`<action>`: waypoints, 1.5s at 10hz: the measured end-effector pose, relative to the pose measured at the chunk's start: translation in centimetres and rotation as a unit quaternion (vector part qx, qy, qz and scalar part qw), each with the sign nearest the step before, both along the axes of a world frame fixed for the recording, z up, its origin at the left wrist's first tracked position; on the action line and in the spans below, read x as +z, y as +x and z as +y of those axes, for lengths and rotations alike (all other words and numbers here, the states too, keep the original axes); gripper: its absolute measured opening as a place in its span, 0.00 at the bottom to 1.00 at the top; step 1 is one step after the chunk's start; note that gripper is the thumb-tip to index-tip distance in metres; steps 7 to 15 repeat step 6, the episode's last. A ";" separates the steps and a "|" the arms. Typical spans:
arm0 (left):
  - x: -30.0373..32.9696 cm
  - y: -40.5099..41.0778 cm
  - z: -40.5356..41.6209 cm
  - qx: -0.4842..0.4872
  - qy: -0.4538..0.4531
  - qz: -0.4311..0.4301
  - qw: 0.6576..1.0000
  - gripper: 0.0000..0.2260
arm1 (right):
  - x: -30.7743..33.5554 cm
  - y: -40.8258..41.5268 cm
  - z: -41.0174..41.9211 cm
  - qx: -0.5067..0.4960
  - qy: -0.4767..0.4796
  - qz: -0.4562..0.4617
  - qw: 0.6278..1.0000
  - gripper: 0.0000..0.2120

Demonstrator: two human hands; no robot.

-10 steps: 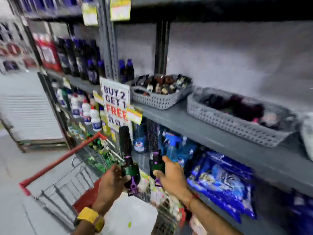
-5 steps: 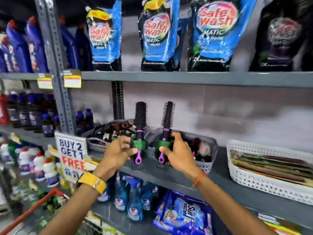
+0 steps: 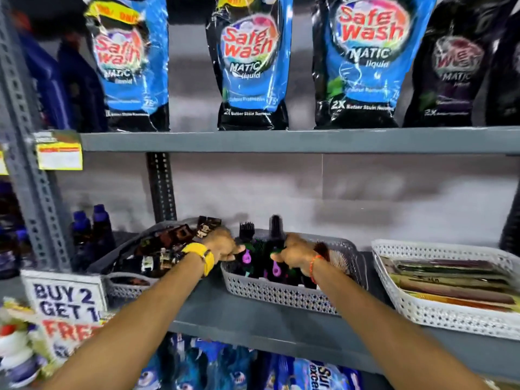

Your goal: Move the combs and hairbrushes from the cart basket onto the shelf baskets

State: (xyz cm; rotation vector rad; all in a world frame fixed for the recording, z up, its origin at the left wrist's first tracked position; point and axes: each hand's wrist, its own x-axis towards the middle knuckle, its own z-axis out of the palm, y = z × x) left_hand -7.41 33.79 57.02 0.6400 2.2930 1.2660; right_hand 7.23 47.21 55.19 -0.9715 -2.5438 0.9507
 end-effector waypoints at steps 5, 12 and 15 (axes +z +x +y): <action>-1.7 -1.2 1.4 -0.172 -0.261 0.374 0.873 0.18 | -1.4 -2.0 -2.0 -0.031 0.225 -0.130 0.965 0.23; -1.4 -0.3 1.1 -0.177 -0.319 0.426 0.828 0.17 | -1.4 -1.0 -2.4 -0.055 0.257 -0.163 0.951 0.27; -1.4 -0.3 1.1 -0.177 -0.319 0.426 0.828 0.17 | -1.4 -1.0 -2.4 -0.055 0.257 -0.163 0.951 0.27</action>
